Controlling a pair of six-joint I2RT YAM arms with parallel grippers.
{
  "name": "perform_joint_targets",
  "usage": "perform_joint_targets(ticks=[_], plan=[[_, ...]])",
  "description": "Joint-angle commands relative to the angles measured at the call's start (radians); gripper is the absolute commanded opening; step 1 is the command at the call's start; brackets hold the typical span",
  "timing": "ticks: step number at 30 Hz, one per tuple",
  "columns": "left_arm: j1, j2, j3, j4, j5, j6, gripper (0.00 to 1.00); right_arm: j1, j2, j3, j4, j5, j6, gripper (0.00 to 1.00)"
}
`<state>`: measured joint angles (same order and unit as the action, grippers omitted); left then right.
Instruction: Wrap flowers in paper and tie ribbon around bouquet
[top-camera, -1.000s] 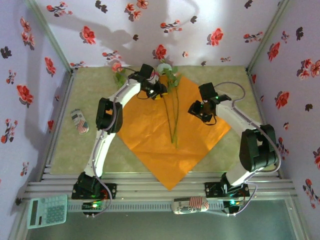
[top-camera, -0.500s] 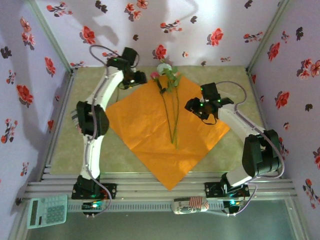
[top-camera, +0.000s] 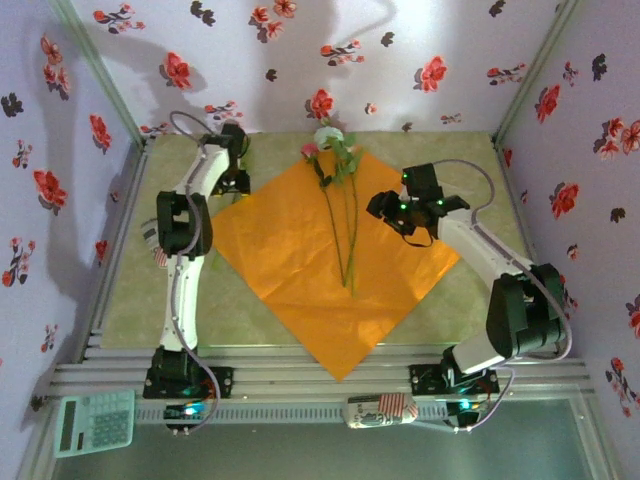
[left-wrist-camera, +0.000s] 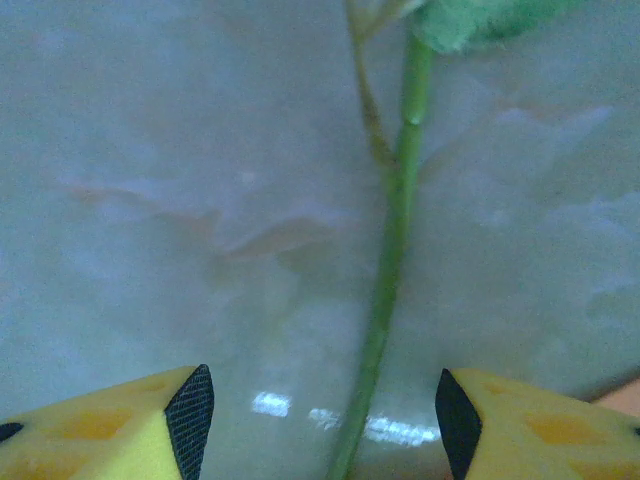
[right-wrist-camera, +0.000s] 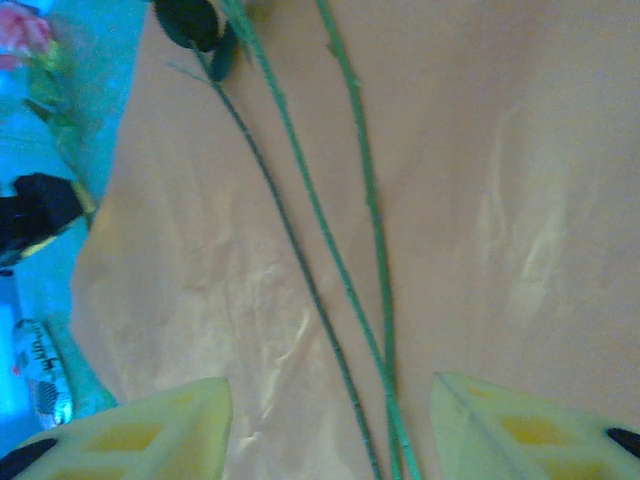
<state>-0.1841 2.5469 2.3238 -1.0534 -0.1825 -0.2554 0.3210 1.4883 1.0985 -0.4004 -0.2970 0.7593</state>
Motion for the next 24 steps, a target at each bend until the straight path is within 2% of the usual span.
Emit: perform_joint_targets(ticks=[1, 4, 7, 12, 16, 19, 24], plan=[[-0.005, -0.013, 0.036, 0.056, 0.001, 0.031, 0.63, 0.006, -0.026, 0.031, 0.011, -0.021, 0.008, 0.56], [-0.004, 0.002, 0.024, 0.075, 0.000, 0.037, 0.62, 0.006, -0.024, 0.028, -0.005, -0.013, 0.005, 0.56], [0.000, 0.032, 0.032, 0.067, -0.009, 0.033, 0.55, 0.006, -0.032, 0.022, -0.003, -0.015, 0.007, 0.56], [0.008, 0.074, 0.078, 0.044, -0.005, -0.005, 0.38, 0.000, -0.065, -0.015, 0.159, -0.081, 0.063, 0.56], [0.020, 0.080, 0.082, 0.016, -0.015, -0.029, 0.19, -0.005, -0.065, -0.030, 0.265, -0.104, 0.116, 0.56], [0.029, 0.053, 0.064, -0.003, -0.087, -0.041, 0.01, -0.006, -0.054, -0.030, 0.290, -0.111, 0.132, 0.56], [0.031, -0.060, -0.003, 0.032, -0.264, 0.025, 0.00, -0.009, -0.053, -0.044, 0.342, -0.124, 0.146, 0.56]])
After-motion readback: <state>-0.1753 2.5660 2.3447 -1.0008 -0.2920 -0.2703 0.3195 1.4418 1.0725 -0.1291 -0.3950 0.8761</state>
